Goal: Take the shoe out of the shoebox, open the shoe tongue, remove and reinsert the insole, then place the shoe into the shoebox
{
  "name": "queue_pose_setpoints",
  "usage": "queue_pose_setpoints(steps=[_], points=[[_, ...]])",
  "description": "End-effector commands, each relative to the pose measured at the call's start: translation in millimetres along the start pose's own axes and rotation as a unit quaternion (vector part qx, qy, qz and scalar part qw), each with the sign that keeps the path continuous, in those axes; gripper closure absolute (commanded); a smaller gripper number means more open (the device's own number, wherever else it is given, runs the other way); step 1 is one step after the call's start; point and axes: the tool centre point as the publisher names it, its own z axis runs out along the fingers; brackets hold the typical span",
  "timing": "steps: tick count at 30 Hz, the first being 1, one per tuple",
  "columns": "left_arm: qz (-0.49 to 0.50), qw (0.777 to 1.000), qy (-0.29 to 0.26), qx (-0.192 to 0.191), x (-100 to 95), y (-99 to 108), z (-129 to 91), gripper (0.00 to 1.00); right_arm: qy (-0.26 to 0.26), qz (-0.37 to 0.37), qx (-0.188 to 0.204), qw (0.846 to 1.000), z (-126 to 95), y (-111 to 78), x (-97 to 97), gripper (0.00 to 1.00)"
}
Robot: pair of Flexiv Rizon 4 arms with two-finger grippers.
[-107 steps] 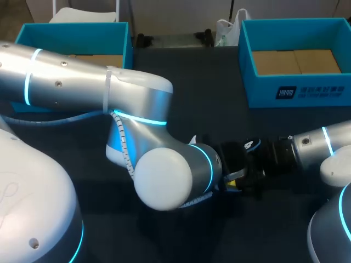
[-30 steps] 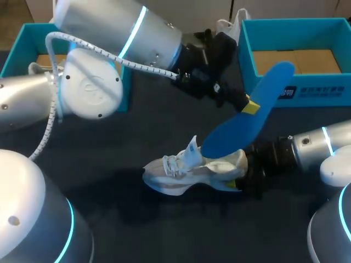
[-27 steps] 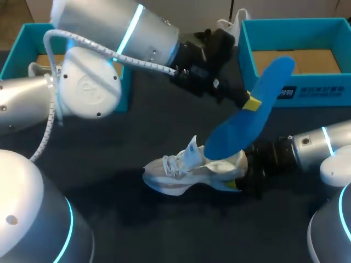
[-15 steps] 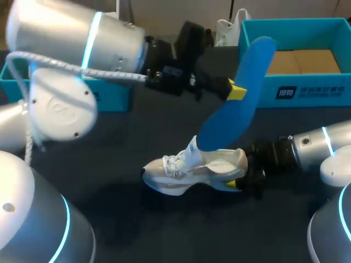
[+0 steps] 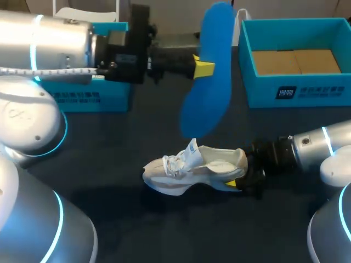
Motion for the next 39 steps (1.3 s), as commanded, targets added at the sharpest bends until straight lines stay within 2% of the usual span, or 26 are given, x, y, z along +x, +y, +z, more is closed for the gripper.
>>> queue_pose_setpoints(steps=[1,7,12,21,25,30,39], points=[[0.030,0.999,0.025,0.006,6.0,5.1,-42.1,1.00,-0.001,0.000,0.002,1.000,1.1,0.3,1.5,1.00],[0.016,0.998,0.055,-0.008,6.1,20.1,-75.3,1.00,-0.001,0.000,0.002,1.000,1.1,0.3,1.5,1.00],[-0.005,0.999,0.039,-0.018,7.7,26.5,-92.9,1.00,-0.001,0.000,0.002,1.000,1.1,0.3,1.5,1.00],[-0.005,0.999,0.039,-0.018,7.7,26.5,-92.9,1.00,-0.001,0.000,0.002,1.000,1.1,0.3,1.5,1.00],[-0.001,0.999,0.043,-0.013,20.4,31.8,-94.2,1.00,-0.001,0.000,0.002,1.000,1.1,0.3,1.5,1.00],[-0.006,0.999,0.042,-0.006,25.5,31.9,-94.7,1.00,-0.001,0.000,0.002,1.000,1.1,0.3,1.5,1.00],[-0.017,0.999,0.044,0.005,22.1,28.0,-85.6,1.00,-0.001,0.000,0.002,1.000,1.1,0.3,1.5,1.00]])
